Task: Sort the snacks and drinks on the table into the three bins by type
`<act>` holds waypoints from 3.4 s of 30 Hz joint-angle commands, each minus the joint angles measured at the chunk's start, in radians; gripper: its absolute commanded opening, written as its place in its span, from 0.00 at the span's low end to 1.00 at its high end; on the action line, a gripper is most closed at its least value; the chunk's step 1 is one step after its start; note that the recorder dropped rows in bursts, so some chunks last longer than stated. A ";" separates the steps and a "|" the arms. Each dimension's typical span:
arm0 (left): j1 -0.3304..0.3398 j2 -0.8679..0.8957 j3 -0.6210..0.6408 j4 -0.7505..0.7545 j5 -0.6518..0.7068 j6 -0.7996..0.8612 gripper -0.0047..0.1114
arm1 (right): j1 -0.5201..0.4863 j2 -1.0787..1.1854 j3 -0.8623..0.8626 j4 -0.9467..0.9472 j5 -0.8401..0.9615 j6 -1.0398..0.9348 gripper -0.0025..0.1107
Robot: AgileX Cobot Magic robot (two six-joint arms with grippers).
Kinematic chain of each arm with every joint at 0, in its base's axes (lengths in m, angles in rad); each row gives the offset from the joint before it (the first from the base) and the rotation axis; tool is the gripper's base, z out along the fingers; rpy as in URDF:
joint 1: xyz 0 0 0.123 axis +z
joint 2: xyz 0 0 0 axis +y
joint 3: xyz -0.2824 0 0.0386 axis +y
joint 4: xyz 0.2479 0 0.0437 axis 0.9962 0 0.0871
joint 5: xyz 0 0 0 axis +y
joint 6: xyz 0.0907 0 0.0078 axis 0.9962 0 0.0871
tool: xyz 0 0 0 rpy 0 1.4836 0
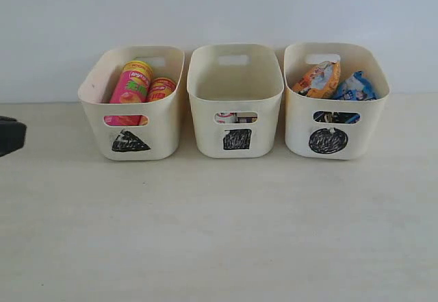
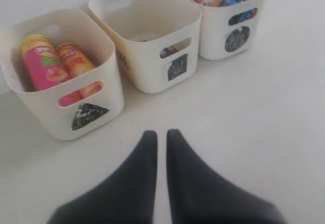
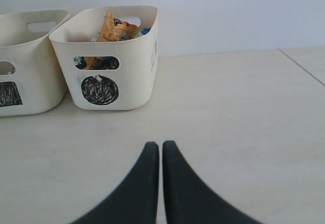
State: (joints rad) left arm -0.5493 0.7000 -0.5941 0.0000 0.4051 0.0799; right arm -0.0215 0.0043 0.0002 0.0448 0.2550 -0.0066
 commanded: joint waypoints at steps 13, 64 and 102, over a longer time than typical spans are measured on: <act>0.345 -0.541 0.503 0.000 -0.379 -0.004 0.07 | 0.001 -0.004 0.000 -0.002 -0.011 0.001 0.02; 0.451 -0.700 0.594 -0.037 -0.121 -0.026 0.07 | 0.001 -0.004 0.000 -0.002 -0.011 0.001 0.02; 0.451 -0.700 0.594 -0.037 -0.135 -0.026 0.07 | 0.001 -0.004 0.000 -0.002 -0.011 0.001 0.02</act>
State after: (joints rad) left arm -0.1001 0.0029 -0.0029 -0.0246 0.2817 0.0462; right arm -0.0215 0.0043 0.0002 0.0431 0.2550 -0.0066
